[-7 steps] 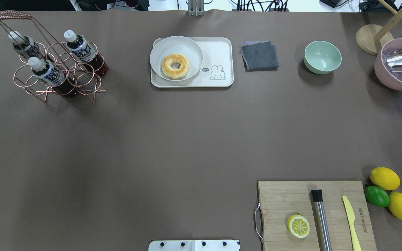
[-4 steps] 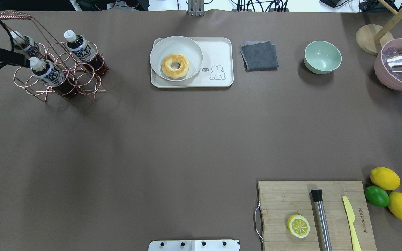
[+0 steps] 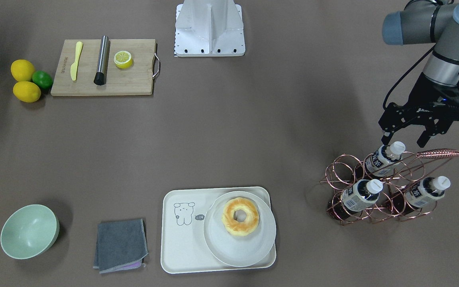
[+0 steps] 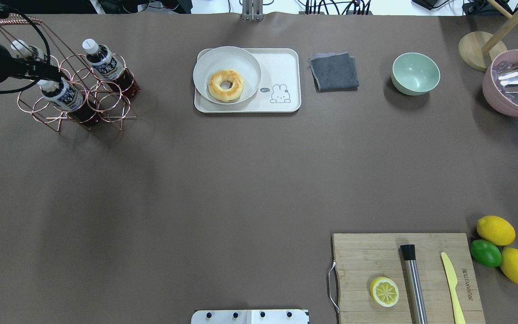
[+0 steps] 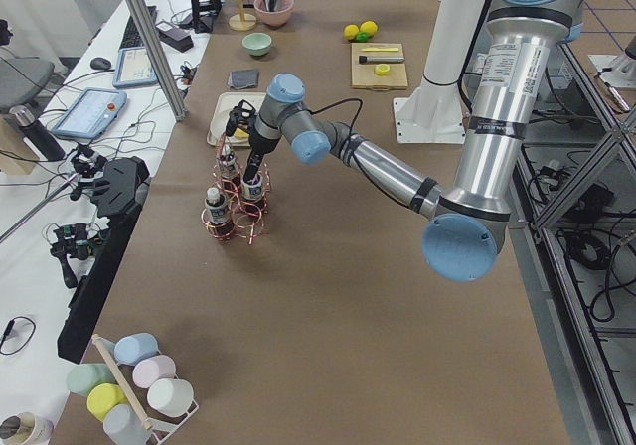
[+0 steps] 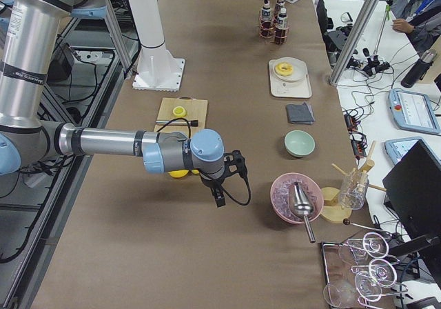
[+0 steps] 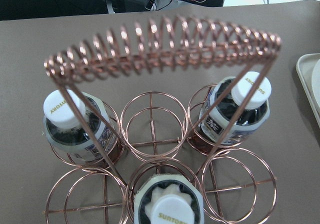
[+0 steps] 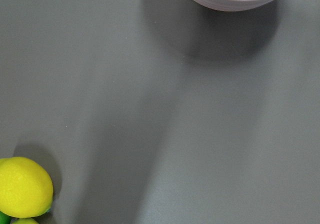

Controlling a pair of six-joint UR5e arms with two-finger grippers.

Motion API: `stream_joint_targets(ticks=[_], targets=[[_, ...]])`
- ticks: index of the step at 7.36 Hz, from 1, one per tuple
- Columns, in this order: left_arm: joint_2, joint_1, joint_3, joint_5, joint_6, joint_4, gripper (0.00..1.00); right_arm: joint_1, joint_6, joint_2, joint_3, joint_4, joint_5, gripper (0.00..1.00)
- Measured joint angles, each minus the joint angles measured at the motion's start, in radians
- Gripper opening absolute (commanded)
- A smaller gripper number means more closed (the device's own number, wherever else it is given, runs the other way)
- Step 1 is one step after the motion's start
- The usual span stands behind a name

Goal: Place tea on tray
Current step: 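Reach the left gripper down to a tea bottle in the copper rack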

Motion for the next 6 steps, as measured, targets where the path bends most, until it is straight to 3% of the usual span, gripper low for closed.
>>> stream_joint_targets(ticks=[3, 4, 5, 6], targets=[[-0.016, 0.011, 0.026, 0.019, -0.004, -0.001, 0.64, 0.000, 0.003, -0.003, 0.004, 0.000, 0.001, 1.00], [-0.016, 0.012, 0.028, 0.021, -0.008, -0.001, 0.63, 0.000, 0.005, -0.003, 0.005, 0.000, 0.001, 1.00], [-0.014, 0.013, 0.028, 0.026, -0.018, 0.000, 0.56, 0.000, 0.007, -0.004, 0.006, 0.000, 0.003, 1.00], [-0.013, 0.017, 0.028, 0.041, -0.027, 0.000, 0.44, 0.000, 0.009, -0.003, 0.006, 0.000, 0.010, 1.00]])
